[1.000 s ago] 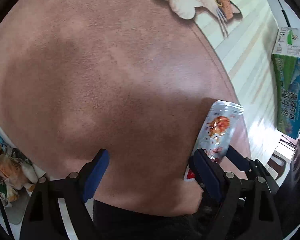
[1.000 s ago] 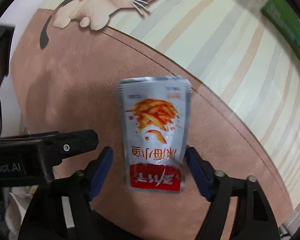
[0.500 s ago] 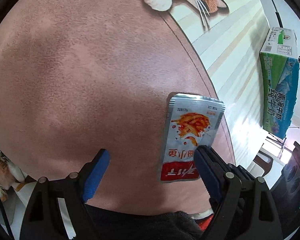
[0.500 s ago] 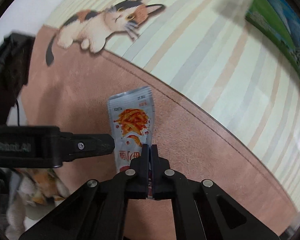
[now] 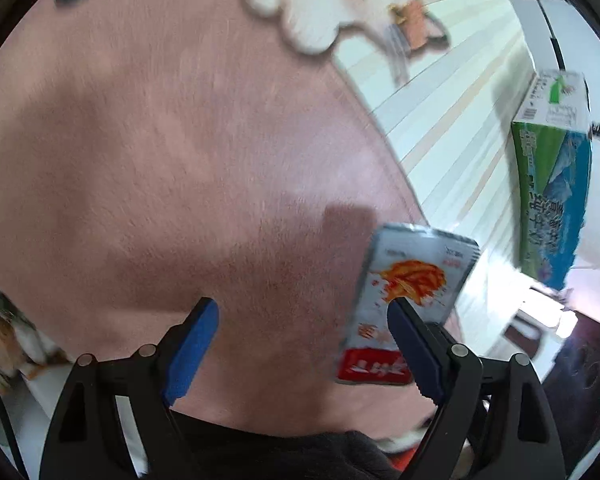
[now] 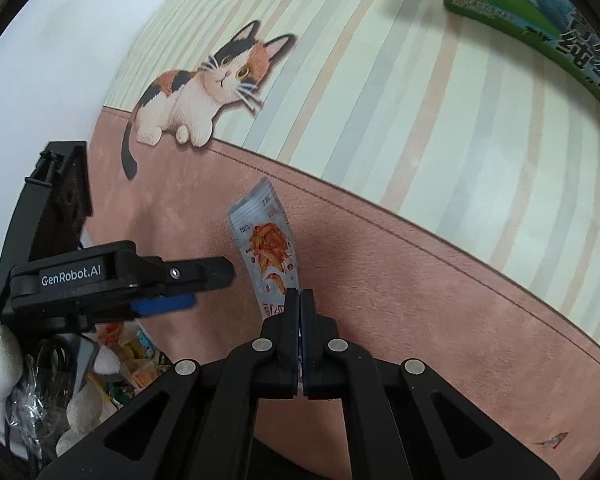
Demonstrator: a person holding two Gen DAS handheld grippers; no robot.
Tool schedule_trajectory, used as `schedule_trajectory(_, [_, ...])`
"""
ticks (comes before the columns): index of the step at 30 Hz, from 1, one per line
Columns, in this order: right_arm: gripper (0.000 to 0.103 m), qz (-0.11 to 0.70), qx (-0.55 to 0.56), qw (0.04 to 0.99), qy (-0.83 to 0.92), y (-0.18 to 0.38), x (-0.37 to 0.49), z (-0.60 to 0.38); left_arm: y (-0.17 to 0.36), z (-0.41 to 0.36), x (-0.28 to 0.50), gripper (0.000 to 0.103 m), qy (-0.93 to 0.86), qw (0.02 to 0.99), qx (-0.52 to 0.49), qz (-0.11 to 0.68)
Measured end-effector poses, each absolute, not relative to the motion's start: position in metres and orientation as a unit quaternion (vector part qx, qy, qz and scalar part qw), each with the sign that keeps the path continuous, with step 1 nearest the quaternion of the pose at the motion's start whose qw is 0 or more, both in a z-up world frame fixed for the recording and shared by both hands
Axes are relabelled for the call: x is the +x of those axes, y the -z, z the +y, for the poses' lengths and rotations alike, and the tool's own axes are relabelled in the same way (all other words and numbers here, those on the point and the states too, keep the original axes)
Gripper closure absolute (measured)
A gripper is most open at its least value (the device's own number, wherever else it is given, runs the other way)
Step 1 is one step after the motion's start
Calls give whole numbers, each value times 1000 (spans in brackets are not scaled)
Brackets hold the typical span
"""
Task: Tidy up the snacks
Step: 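Lift the silver pouch with the right tool and carry it over the box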
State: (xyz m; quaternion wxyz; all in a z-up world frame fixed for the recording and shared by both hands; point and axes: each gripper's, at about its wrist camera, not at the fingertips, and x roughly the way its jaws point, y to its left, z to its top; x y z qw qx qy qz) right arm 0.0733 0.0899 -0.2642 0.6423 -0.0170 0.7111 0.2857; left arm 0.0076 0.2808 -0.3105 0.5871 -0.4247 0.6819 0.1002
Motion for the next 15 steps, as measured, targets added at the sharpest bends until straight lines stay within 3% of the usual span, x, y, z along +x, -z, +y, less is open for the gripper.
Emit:
schedule_trajectory(8, [102, 678, 25, 686, -264, 212, 104, 50, 217, 248, 73, 17, -111, 726, -226, 640])
schedule_trajectory(15, [102, 619, 102, 749, -213, 143, 163, -20, 160, 185, 161, 17, -51, 789, -148, 594])
